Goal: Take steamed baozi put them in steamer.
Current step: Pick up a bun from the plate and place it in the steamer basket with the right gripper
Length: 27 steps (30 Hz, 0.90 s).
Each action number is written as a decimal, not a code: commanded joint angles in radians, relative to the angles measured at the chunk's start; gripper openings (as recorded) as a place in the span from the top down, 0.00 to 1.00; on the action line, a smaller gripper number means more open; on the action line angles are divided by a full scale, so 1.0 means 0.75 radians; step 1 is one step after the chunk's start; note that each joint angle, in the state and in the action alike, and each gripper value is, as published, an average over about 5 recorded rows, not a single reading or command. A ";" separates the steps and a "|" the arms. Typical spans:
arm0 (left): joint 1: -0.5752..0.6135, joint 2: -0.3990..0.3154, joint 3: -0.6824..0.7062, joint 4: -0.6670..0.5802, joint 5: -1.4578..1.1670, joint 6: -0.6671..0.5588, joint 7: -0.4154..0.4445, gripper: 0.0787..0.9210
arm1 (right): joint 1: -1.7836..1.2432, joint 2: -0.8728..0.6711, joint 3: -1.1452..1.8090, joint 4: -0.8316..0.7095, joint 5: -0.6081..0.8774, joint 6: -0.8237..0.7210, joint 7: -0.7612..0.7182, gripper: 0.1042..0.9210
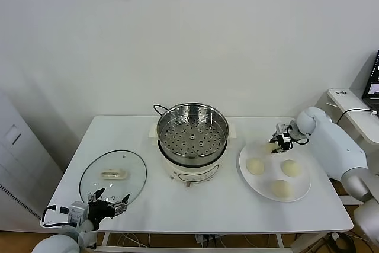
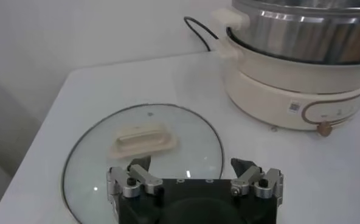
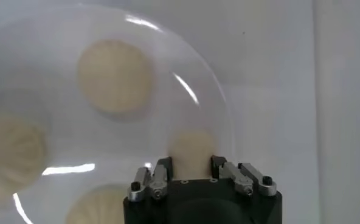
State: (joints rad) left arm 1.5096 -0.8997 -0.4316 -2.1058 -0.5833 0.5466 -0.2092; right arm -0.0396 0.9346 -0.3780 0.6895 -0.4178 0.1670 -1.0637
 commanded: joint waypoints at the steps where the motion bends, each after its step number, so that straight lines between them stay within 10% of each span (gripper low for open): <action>1: 0.009 0.002 -0.003 -0.012 0.004 0.000 0.000 0.12 | 0.322 -0.245 -0.466 0.433 0.372 -0.053 -0.038 0.64; 12: 0.001 0.017 0.006 -0.017 0.004 0.006 -0.001 0.12 | 0.721 -0.064 -0.689 0.498 0.516 0.333 -0.028 0.64; 27: -0.019 0.041 0.008 -0.007 -0.006 0.011 -0.005 0.12 | 0.580 0.333 -0.532 0.375 -0.070 0.941 0.095 0.64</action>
State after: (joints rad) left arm 1.4961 -0.8726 -0.4258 -2.1137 -0.5863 0.5553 -0.2130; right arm 0.4092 0.9971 -0.8005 0.9852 -0.2047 0.5590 -1.0402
